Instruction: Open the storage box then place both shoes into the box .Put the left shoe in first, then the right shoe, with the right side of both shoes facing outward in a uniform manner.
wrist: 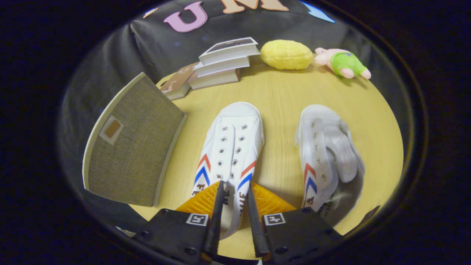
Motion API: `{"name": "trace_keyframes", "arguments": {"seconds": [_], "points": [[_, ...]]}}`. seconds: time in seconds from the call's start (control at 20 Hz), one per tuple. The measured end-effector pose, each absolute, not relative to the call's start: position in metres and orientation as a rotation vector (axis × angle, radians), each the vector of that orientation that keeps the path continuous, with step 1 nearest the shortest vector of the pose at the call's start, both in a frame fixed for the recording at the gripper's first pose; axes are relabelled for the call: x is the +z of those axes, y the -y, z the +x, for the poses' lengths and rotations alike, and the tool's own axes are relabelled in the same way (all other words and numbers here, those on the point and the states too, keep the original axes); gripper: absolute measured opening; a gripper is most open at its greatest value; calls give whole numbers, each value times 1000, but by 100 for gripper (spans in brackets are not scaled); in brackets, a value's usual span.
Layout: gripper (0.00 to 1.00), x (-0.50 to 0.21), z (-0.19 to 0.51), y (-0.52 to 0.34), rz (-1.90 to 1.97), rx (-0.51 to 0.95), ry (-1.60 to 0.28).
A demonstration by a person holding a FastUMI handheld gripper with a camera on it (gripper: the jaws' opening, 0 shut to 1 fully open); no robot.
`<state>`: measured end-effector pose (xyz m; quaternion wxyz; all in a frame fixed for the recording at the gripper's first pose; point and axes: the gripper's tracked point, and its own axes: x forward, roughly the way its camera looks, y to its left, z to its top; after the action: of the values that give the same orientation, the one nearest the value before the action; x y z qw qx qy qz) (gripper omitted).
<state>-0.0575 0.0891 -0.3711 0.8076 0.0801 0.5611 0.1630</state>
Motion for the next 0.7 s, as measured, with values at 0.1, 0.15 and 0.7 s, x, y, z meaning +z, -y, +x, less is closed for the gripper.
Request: {"name": "trace_keyframes", "arguments": {"seconds": [0.1, 0.15, 0.7], "points": [[40, -370, -58, -90, 198, 354, -1202], [36, -368, -59, -89, 214, 350, -1213], [3, -367, -58, -94, 465, 253, -1285]]}}
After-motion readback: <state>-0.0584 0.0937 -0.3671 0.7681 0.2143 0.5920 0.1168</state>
